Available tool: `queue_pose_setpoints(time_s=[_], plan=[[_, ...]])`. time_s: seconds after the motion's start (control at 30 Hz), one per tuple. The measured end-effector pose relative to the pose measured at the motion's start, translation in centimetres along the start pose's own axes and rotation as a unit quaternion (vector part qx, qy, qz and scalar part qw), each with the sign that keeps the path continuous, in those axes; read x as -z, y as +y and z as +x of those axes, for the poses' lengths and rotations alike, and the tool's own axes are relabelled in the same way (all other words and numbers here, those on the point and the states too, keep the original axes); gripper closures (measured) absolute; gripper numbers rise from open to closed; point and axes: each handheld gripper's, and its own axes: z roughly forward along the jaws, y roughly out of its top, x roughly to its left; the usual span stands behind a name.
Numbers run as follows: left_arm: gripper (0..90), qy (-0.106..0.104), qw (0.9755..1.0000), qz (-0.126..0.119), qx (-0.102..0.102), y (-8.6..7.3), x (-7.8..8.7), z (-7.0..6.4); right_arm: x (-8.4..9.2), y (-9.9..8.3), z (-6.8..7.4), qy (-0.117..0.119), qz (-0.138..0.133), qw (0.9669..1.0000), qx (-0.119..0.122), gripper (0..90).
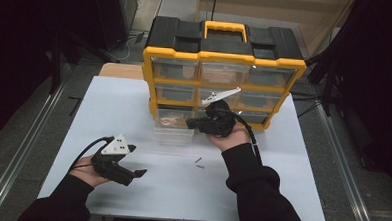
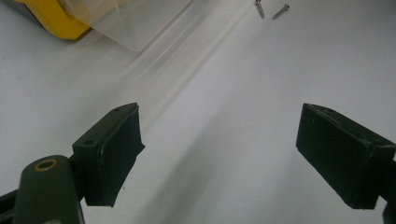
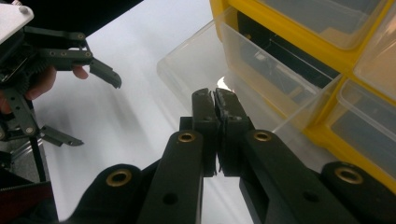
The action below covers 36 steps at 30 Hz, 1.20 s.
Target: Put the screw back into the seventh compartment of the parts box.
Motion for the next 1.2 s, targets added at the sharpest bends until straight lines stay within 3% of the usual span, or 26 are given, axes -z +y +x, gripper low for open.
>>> queue_pose_setpoints(time_s=[1.2], plan=[[14.0, -0.003, 1.0000, 0.001, -0.002, 0.0, 0.0, 0.1, -4.6, 1.3, 0.1, -0.024, -0.010, 0.9996, 0.009, 89.5]])
